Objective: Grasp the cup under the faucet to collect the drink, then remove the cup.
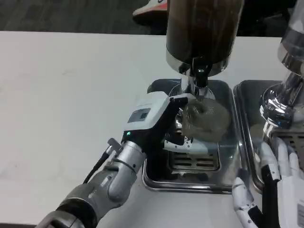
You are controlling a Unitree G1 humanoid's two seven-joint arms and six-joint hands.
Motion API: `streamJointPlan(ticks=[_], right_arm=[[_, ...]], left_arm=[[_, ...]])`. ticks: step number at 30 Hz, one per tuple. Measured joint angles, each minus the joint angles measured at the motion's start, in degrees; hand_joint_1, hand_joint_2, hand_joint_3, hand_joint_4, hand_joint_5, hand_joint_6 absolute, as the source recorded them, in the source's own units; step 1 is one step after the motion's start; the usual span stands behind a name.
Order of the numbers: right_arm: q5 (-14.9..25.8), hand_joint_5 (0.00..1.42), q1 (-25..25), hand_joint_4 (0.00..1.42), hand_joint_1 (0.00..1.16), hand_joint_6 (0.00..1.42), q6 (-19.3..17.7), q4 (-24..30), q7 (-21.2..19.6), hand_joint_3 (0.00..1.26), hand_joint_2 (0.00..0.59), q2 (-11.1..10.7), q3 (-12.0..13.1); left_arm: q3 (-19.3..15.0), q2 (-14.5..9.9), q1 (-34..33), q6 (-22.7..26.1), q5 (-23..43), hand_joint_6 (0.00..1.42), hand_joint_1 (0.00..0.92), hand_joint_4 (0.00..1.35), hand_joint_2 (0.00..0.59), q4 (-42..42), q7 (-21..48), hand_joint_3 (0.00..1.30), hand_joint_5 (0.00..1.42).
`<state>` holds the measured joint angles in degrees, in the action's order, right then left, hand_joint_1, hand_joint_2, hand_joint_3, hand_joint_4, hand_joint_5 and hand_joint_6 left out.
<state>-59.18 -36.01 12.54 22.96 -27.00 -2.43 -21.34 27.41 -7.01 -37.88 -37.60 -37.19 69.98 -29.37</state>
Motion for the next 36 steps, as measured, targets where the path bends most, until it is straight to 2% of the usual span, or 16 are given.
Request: streamJointPlan(ticks=[9,11,12,13,15,17,21,25,31,32,36], right_arm=[[0.9,0.00,0.8,0.00,0.03,0.10,0.0,-0.1,0.0,0.12,0.515,0.0,0.2],[1.1,0.00,1.0,0.00,0.03,0.10,0.0,-0.2,0.0,0.12,0.515,0.0,0.3],[1.2,0.00,1.1,0.00,0.03,0.10,0.0,-0.2,0.0,0.12,0.515,-0.1,0.3],[1.3,0.00,1.4,0.00,0.03,0.10,0.0,-0.3,0.0,0.12,0.515,-0.2,0.3],[1.7,0.00,1.6,0.00,0.03,0.10,0.0,-0.3,0.0,0.12,0.515,-0.2,0.3],[2.1,0.00,1.9,0.00,0.03,0.10,0.0,-0.5,0.0,0.12,0.515,-0.4,0.3],[2.3,0.00,2.1,0.00,0.03,0.10,0.0,-0.6,0.1,0.12,0.515,-0.5,0.3],[2.3,0.00,2.3,0.00,0.03,0.10,0.0,-0.6,0.1,0.12,0.515,-0.4,0.3],[2.4,0.00,2.2,0.00,0.03,0.10,0.0,-0.6,0.1,0.12,0.515,-0.3,0.3],[2.4,0.00,2.3,0.00,0.03,0.10,0.0,-0.7,0.1,0.12,0.515,-0.3,0.3],[2.5,0.00,2.9,0.00,0.03,0.10,0.0,-1.1,0.1,0.12,0.515,-0.5,0.4]], left_arm=[[0.5,-1.1,0.2,0.0,-0.6,1.12,0.514,0.74,0.005,0.0,-2.8,0.65,0.92],[0.4,-1.6,0.3,0.0,-0.6,1.05,0.467,0.67,0.021,0.0,-3.0,0.60,0.88],[0.4,-1.7,0.4,0.0,-0.6,1.04,0.409,0.63,0.026,0.0,-3.0,0.56,0.84],[0.3,-2.1,0.4,0.0,-0.6,0.96,0.378,0.51,0.042,0.0,-3.0,0.46,0.78],[0.2,-2.4,0.5,0.0,-0.5,0.93,0.328,0.39,0.033,0.1,-3.0,0.32,0.73],[0.2,-2.5,0.7,0.0,-0.3,0.92,0.290,0.34,0.029,0.1,-3.0,0.24,0.71],[0.1,-2.5,0.7,-0.2,0.6,0.92,0.280,0.33,0.022,0.1,-2.1,0.21,0.70],[0.2,-2.5,0.7,-0.2,0.8,0.97,0.376,0.33,0.029,0.2,-1.2,0.19,0.74],[0.7,-2.0,0.7,-0.4,0.8,1.03,0.386,0.26,0.030,0.2,-0.1,0.14,0.78],[0.7,-1.9,0.9,-0.6,0.9,1.02,0.379,0.24,0.030,0.2,0.1,0.13,0.78],[0.7,-1.6,1.2,-1.0,0.8,0.88,0.307,0.15,0.031,0.1,0.0,0.08,0.65]])
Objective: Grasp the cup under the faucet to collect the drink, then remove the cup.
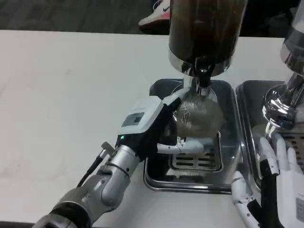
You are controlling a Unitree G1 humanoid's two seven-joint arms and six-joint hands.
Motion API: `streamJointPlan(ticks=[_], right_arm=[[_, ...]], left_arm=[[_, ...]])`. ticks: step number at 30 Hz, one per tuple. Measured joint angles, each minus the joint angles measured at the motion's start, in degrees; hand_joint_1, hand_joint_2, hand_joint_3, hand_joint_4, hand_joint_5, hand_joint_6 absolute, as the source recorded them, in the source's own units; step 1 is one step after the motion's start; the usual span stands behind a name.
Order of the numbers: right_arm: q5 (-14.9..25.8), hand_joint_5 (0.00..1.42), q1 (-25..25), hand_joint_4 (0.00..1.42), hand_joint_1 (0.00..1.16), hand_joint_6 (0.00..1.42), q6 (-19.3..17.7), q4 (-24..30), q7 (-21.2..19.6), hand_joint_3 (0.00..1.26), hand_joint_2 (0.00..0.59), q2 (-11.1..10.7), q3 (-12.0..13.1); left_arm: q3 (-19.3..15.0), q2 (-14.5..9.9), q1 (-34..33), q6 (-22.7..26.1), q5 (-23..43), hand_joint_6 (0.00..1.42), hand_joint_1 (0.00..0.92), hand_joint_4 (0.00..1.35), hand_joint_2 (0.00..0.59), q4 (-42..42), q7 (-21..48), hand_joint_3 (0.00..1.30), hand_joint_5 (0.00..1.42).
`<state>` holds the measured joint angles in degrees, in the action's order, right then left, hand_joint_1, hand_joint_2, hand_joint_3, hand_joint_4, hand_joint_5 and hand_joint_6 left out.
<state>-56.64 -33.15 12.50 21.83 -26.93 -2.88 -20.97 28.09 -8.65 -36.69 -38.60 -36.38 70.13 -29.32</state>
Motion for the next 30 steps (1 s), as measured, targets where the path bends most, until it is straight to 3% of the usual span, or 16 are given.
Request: streamJointPlan(ticks=[8,19,24,27,30], right_arm=[[1.7,0.00,1.2,0.00,0.03,0.10,-0.1,-1.2,0.5,0.12,0.512,-0.6,0.2],[2.5,0.00,3.0,0.00,0.03,0.10,-0.4,-2.0,0.6,0.12,0.511,-2.0,0.8],[3.2,0.00,4.5,0.00,0.03,0.10,-0.6,-3.5,0.7,0.12,0.511,-2.3,1.3],[3.2,0.00,5.3,0.00,0.03,0.09,-0.6,-3.5,0.7,0.12,0.511,-2.5,1.5],[3.2,0.00,6.0,0.00,0.03,0.09,-0.6,-3.7,0.7,0.11,0.503,-2.9,1.9]], left_arm=[[-2.3,-1.7,0.5,-1.8,0.8,0.57,0.178,0.00,0.006,-1.7,-1.7,0.00,0.42],[-5.0,-3.7,3.7,-5.4,2.7,0.48,0.060,0.00,0.000,-3.9,-2.0,0.00,0.38],[-6.4,-4.8,6.1,-6.5,3.2,0.47,0.047,0.00,0.000,-5.5,-2.2,0.00,0.38],[-7.3,-5.9,7.4,-6.9,3.6,0.43,0.017,0.00,0.000,-7.0,-2.2,0.00,0.37],[-9.4,-7.4,9.5,-8.7,5.4,0.26,0.001,0.00,0.000,-9.8,-1.7,0.00,0.26]])
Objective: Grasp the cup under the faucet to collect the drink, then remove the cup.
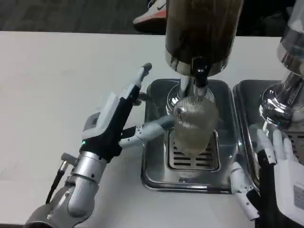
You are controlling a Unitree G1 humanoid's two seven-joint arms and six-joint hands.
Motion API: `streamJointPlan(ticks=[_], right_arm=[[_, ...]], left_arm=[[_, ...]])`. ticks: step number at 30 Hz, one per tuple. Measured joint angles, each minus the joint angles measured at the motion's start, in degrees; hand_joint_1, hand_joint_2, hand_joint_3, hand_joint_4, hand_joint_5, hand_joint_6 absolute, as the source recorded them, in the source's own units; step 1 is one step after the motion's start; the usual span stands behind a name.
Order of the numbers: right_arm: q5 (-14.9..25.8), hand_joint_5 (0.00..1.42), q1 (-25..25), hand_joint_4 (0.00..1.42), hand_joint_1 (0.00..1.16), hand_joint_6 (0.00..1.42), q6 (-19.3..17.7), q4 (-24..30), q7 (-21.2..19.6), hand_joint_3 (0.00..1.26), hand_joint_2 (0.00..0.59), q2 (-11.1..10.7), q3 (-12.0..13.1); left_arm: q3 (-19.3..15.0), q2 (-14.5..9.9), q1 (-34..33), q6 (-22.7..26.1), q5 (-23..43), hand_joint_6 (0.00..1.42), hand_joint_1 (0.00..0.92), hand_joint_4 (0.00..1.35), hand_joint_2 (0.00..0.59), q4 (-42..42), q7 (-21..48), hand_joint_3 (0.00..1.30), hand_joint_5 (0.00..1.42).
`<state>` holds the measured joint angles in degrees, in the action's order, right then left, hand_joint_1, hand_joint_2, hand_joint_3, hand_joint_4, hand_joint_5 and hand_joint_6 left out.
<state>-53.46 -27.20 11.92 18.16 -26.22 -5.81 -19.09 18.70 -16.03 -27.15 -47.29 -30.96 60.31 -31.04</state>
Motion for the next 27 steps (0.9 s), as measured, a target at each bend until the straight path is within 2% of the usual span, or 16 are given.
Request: streamJointPlan(ticks=[4,10,13,17,20,21,22,24,27], right_arm=[[0.0,0.00,0.5,0.00,0.03,0.08,-0.1,-0.6,0.0,0.08,0.496,-0.8,0.1],[0.6,0.00,2.4,0.00,0.08,0.08,-0.8,-2.0,0.5,0.03,0.473,-1.7,0.4],[1.4,0.00,2.9,0.00,0.16,0.06,-1.6,-2.1,0.8,0.00,0.442,-1.9,0.7],[2.8,0.00,4.0,0.00,0.27,0.05,-2.3,-2.3,1.3,0.00,0.368,-2.2,1.1],[3.8,0.00,4.4,0.00,0.32,0.05,-2.9,-2.8,1.6,0.00,0.351,-2.5,1.7],[4.0,0.00,4.7,0.00,0.32,0.05,-3.0,-3.2,1.8,0.00,0.350,-2.6,1.8],[4.1,0.00,4.8,0.00,0.32,0.05,-3.0,-3.3,1.9,0.00,0.349,-2.6,1.8],[4.5,0.00,5.2,0.00,0.32,0.05,-3.2,-4.1,2.0,0.00,0.347,-2.6,1.8],[5.1,0.00,5.6,0.00,0.33,0.05,-3.6,-4.4,2.2,0.00,0.345,-2.5,1.8]], left_arm=[[-2.7,-2.1,3.4,-1.8,3.2,0.10,0.000,0.00,0.000,-5.3,2.1,0.00,0.15],[-6.1,-5.2,9.8,-4.2,8.1,0.02,0.000,0.00,0.008,-16.6,8.9,0.00,0.07],[-8.4,-6.2,13.1,-5.2,13.2,0.00,0.000,0.00,0.042,-22.2,14.5,0.00,0.05],[-10.9,-6.6,16.7,-6.0,20.5,0.00,0.000,0.00,0.063,-29.2,20.7,0.00,0.00],[-11.3,-7.7,18.7,-5.3,27.4,0.00,0.000,0.00,0.066,-34.7,27.5,0.00,0.00],[-11.3,-8.3,19.1,-3.8,31.9,0.00,0.000,0.00,0.067,-37.5,32.1,0.00,0.00],[-11.3,-8.5,19.1,-3.5,32.9,0.00,0.000,0.00,0.067,-38.3,33.2,0.00,0.00],[-11.3,-8.9,18.7,-0.8,39.2,0.00,0.000,0.00,0.069,-41.4,39.6,0.00,0.01],[-11.4,-8.7,16.9,2.0,42.6,0.01,0.000,0.00,0.071,-42.8,45.3,0.00,0.03]])
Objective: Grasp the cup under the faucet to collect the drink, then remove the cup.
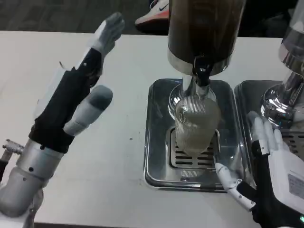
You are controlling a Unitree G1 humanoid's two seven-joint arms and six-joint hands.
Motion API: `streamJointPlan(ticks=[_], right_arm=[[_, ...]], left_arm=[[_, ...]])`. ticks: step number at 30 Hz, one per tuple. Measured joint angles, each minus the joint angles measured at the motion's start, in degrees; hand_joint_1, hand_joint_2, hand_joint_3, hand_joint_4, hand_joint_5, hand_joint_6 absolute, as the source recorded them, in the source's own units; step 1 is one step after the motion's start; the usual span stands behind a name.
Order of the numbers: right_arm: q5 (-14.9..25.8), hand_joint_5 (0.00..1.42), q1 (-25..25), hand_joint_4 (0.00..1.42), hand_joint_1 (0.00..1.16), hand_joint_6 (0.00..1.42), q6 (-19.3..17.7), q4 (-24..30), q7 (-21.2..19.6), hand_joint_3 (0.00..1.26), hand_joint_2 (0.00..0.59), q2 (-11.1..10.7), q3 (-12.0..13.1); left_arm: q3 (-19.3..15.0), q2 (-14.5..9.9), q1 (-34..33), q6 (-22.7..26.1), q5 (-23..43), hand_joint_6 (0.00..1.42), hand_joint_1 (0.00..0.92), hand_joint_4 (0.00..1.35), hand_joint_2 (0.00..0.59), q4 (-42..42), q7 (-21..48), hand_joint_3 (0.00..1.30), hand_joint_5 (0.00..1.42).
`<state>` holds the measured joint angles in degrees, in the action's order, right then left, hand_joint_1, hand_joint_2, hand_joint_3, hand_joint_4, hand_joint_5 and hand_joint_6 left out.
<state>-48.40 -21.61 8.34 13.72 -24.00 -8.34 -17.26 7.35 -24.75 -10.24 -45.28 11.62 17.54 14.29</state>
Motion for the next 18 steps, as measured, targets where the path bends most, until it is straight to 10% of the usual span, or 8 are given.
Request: streamJointPlan(ticks=[18], right_arm=[[0.2,0.00,-0.8,0.00,0.29,0.05,-0.6,-0.2,-1.4,0.00,0.357,2.5,-0.1]], left_arm=[[0.9,9.0,-17.9,4.9,-3.1,0.10,0.000,0.00,0.079,13.9,19.0,0.08,0.16]])
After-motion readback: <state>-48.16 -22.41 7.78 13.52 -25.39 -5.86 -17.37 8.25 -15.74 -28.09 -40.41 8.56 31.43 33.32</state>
